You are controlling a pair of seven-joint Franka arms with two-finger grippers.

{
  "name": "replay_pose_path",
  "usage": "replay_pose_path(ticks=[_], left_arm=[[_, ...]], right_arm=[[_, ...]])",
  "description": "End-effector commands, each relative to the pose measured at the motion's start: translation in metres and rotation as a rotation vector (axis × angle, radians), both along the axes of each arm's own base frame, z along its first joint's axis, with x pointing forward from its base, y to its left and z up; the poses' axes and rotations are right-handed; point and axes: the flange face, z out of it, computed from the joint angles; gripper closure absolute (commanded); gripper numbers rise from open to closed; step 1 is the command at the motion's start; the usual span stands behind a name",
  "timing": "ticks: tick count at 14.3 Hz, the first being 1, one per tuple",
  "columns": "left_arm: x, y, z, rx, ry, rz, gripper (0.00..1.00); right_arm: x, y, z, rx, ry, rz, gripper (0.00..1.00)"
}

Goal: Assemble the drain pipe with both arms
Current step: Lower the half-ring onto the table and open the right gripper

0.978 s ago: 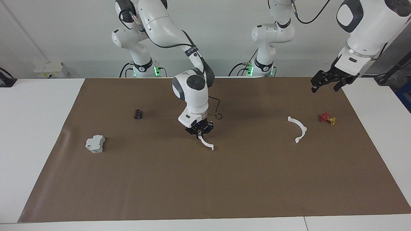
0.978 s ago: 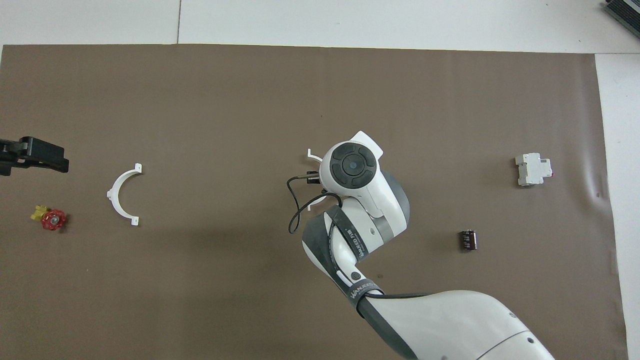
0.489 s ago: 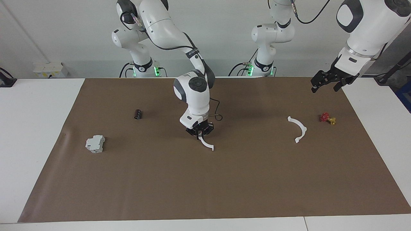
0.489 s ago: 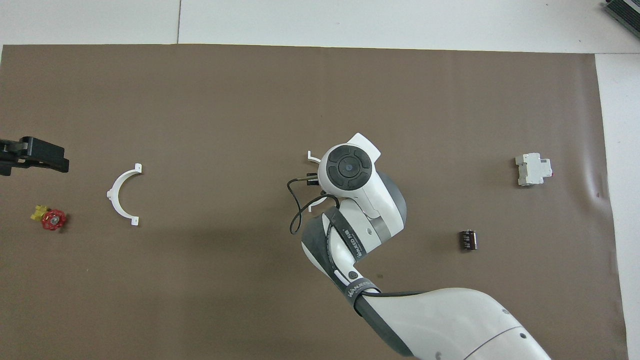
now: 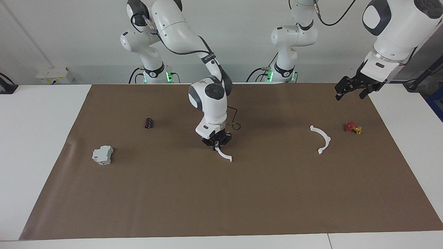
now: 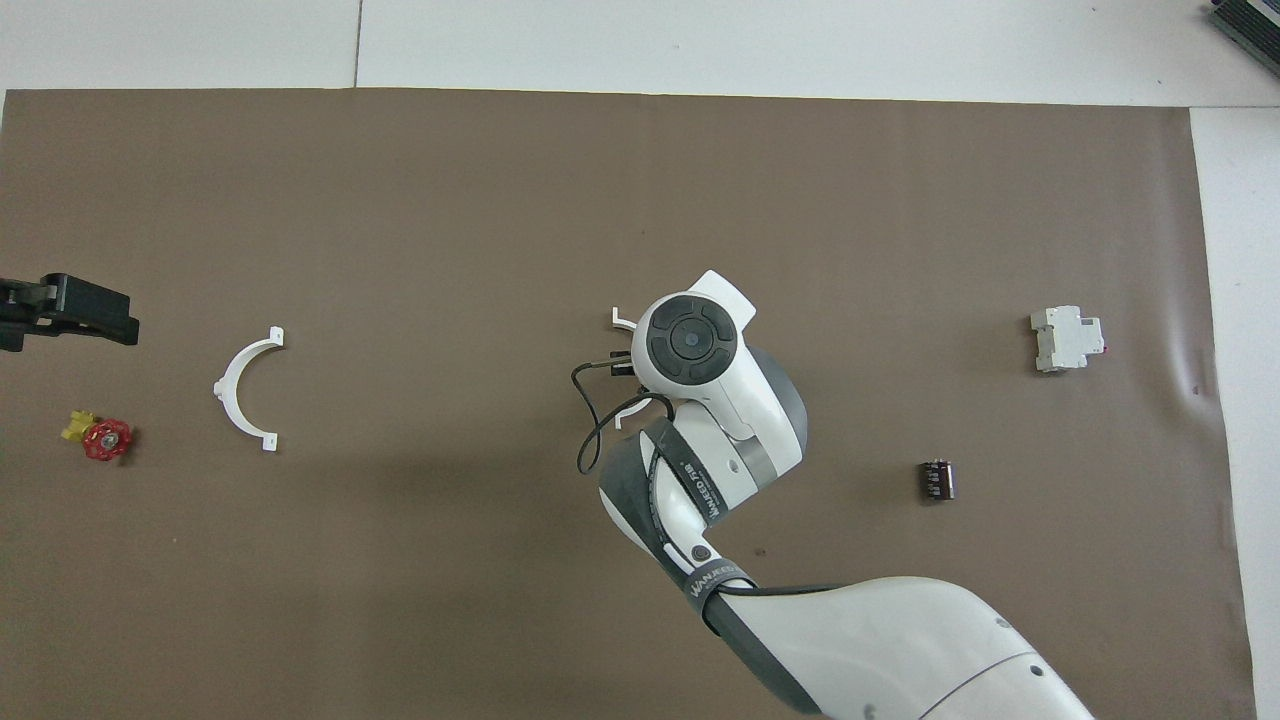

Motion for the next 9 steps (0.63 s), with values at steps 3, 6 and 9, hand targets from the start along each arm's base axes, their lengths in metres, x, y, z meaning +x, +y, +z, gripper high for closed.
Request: replay_pose_path(ticks=[3, 6, 9], left_arm=[[-0.007, 0.001, 0.000, -0.009, -0.011, 0.008, 0.00], [-0.007, 0.001, 0.000, -0.009, -0.011, 0.008, 0.00], [-0.007, 0.001, 0.000, -0.009, -0.011, 0.008, 0.00]], right_arm=[[-0.003, -0.003, -0.008, -0.006, -0.011, 0.027, 0.62], [-0.002, -0.002, 0.001, 0.006, -0.006, -0.003, 0.00], [0.008, -0.015, 0.035, 0.026, -0.013, -0.062, 0.00]])
